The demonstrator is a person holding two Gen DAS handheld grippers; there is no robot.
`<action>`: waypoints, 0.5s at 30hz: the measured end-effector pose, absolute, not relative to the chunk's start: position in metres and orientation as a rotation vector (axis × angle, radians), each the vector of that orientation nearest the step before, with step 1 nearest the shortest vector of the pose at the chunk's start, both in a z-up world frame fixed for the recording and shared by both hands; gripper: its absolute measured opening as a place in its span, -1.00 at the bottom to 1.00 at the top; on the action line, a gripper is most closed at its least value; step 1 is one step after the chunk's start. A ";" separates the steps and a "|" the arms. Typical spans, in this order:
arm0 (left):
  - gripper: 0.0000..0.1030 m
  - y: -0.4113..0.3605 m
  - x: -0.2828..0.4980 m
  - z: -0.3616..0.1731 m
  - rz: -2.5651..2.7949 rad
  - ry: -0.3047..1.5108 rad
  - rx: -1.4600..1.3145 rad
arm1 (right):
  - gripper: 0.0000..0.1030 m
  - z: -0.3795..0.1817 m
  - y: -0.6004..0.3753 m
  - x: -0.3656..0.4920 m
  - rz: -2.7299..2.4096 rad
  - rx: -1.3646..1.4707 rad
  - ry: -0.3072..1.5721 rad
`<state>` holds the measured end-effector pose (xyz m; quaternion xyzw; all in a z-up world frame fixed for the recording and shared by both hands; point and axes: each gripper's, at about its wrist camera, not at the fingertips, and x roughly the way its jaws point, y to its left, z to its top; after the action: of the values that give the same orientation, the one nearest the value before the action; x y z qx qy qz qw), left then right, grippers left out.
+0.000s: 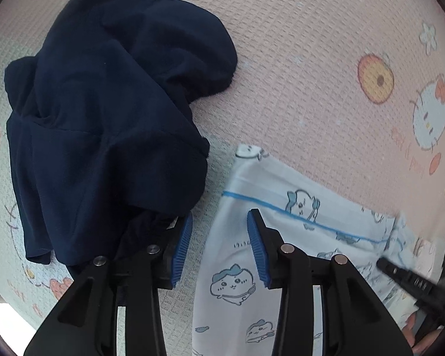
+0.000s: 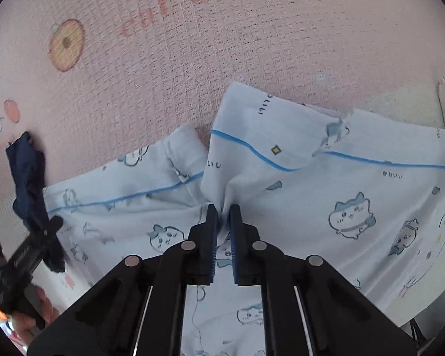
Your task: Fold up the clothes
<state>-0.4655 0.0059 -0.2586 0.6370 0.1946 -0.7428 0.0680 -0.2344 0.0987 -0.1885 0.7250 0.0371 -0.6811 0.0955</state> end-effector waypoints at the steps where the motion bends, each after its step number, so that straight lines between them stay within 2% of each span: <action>1: -0.21 0.004 -0.465 -0.258 -2.245 0.599 1.918 | -0.91 -0.187 0.100 -0.233 -2.008 2.139 0.107; 6: -0.17 0.011 -0.461 -0.266 -2.305 0.707 2.061 | -0.91 -0.176 0.119 -0.234 -2.004 2.110 0.107; 9: -0.17 0.028 -0.459 -0.274 -2.353 0.657 2.166 | -0.91 -0.157 0.119 -0.234 -2.035 2.013 0.108; 13: -0.17 0.039 -0.459 -0.274 -2.388 0.595 2.178 | -0.91 -0.149 0.125 -0.237 -2.098 1.998 0.275; 15: -0.17 0.038 -0.470 -0.268 -2.389 0.633 2.162 | -0.90 -0.153 0.134 -0.243 -2.075 2.052 0.308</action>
<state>-0.4705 0.0376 -0.2681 0.6568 0.1922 -0.7257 -0.0711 -0.2428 0.1344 -0.1530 0.6954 0.1042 -0.7035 0.1035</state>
